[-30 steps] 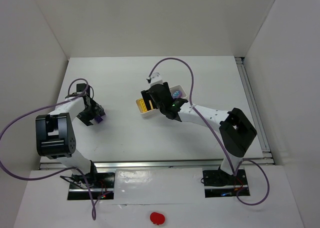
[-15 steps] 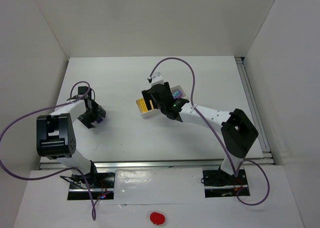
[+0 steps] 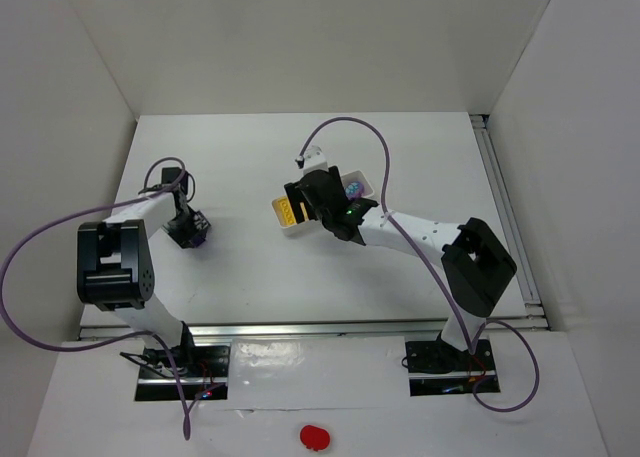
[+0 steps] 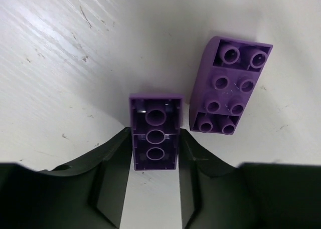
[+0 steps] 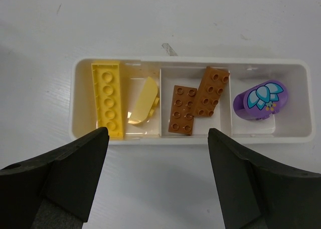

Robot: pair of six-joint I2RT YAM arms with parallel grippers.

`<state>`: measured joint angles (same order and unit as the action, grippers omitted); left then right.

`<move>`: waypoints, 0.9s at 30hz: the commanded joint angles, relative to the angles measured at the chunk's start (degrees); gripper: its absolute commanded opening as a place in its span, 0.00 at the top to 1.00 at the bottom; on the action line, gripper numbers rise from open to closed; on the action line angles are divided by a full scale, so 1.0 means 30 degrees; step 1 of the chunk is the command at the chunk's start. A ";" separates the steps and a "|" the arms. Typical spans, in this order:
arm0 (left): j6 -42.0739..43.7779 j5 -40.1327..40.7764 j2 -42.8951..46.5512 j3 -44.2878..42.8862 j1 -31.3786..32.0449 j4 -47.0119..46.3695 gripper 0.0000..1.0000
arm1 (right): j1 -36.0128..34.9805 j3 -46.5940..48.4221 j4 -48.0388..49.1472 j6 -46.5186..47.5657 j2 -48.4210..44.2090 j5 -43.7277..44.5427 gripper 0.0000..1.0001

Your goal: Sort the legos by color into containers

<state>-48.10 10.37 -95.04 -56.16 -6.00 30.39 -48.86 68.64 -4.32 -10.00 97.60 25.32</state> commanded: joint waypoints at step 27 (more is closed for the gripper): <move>0.1616 -0.6440 -0.7180 -1.7915 1.1928 0.2028 0.86 | 0.9635 -0.4304 -0.4889 -0.7444 -1.0437 0.1257 0.13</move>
<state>-44.91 -5.32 -109.43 -102.63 27.75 35.14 -21.56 57.47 -16.34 -27.24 71.00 29.21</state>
